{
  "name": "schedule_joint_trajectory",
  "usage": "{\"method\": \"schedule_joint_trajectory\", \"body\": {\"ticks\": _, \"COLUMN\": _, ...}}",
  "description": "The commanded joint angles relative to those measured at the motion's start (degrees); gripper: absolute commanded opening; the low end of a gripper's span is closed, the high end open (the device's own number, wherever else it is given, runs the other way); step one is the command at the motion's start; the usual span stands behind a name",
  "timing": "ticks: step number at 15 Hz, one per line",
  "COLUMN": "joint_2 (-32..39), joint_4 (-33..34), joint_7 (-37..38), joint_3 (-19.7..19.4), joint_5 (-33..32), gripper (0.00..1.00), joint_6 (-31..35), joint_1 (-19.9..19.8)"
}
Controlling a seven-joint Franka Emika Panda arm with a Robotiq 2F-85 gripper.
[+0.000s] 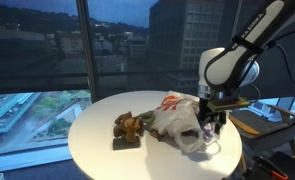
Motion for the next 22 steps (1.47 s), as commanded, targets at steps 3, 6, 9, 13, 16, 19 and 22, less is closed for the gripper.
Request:
{"method": "schedule_joint_trajectory", "body": {"ticks": 3, "joint_2": -7.77, "joint_4": -0.71, "joint_7": 16.43, "joint_3": 1.55, "joint_5": -17.36, "gripper": 1.0, "joint_6": -7.61, "joint_1": -0.09}}
{"method": "schedule_joint_trajectory", "body": {"ticks": 6, "joint_2": -12.5, "joint_4": -0.74, "joint_7": 22.5, "joint_3": 3.66, "joint_5": -25.02, "gripper": 1.0, "joint_6": -11.37, "joint_1": -0.74}}
{"method": "schedule_joint_trajectory", "body": {"ticks": 9, "joint_2": -17.51, "joint_4": -0.9, "joint_7": 15.94, "joint_3": 3.02, "joint_5": -14.61, "gripper": 1.0, "joint_6": -10.55, "joint_1": 1.79}}
{"method": "schedule_joint_trajectory", "body": {"ticks": 13, "joint_2": -24.04, "joint_4": -0.37, "joint_7": 12.17, "joint_3": 5.0, "joint_5": -8.43, "gripper": 1.0, "joint_6": -6.17, "joint_1": 3.48}}
{"method": "schedule_joint_trajectory", "body": {"ticks": 16, "joint_2": -26.58, "joint_4": 0.72, "joint_7": 12.24, "joint_3": 8.07, "joint_5": -9.63, "gripper": 1.0, "joint_6": -1.89, "joint_1": 3.23}}
{"method": "schedule_joint_trajectory", "body": {"ticks": 19, "joint_2": -25.32, "joint_4": 0.6, "joint_7": 10.68, "joint_3": 9.71, "joint_5": -9.31, "gripper": 1.0, "joint_6": 8.28, "joint_1": 2.97}}
{"method": "schedule_joint_trajectory", "body": {"ticks": 22, "joint_2": -21.0, "joint_4": 0.69, "joint_7": 7.55, "joint_3": 10.1, "joint_5": -7.65, "gripper": 1.0, "joint_6": 20.79, "joint_1": 3.81}}
